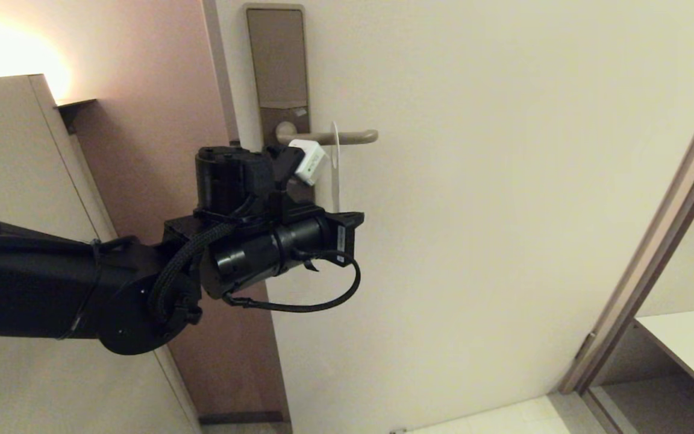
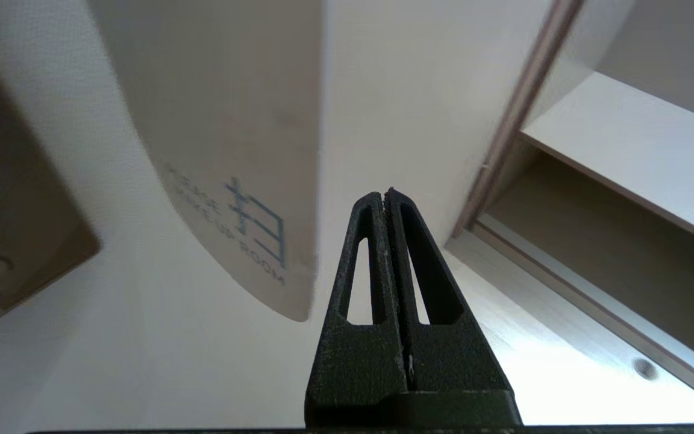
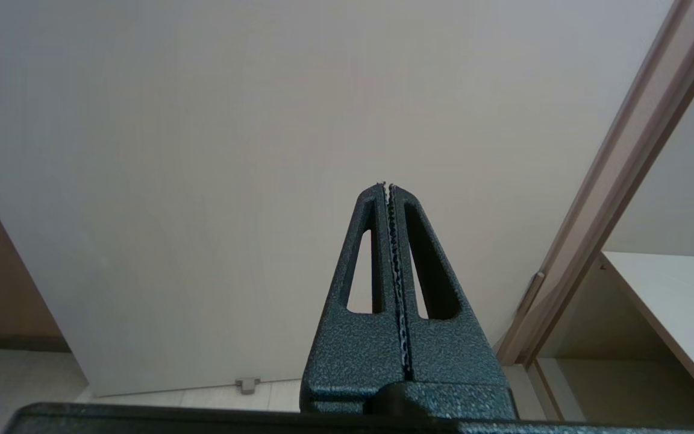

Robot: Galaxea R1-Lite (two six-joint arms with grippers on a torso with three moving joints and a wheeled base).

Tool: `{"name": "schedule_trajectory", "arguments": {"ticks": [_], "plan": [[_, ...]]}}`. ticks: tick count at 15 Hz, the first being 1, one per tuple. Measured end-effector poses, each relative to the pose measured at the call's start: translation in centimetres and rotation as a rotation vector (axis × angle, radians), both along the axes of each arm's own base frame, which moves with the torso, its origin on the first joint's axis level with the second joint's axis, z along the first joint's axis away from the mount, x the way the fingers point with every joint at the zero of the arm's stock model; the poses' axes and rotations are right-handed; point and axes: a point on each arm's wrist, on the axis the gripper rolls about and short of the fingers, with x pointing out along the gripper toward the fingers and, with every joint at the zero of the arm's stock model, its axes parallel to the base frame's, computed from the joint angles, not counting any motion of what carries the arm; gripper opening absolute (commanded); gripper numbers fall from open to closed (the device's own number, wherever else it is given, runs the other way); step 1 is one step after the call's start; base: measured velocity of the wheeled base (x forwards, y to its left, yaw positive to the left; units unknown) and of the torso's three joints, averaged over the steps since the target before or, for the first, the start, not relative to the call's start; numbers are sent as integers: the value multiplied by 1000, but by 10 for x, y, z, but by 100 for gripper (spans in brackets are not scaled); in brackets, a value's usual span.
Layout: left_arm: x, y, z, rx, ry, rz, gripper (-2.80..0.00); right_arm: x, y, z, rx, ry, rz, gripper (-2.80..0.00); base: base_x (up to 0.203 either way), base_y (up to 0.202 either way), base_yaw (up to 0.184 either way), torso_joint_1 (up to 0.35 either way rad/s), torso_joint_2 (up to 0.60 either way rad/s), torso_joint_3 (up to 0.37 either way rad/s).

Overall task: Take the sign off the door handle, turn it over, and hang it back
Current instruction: Hang the sign back with the other side facing out

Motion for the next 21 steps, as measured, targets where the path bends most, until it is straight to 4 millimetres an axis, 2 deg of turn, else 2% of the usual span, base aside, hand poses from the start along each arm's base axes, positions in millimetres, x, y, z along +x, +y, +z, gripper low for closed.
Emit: {"name": "schedule_trajectory", "arguments": {"ticks": [7,17,21], "plan": [[3,3,0,6,-2,23,-280,0,0,0,0,0,0,-280,0,0,0,0,0,0],[17,31,-9,54,-4,105,-280,0,0,0,0,0,0,-280,0,0,0,0,0,0],[20,36,-9,55,-3,121,-280,0,0,0,0,0,0,-280,0,0,0,0,0,0]]}}
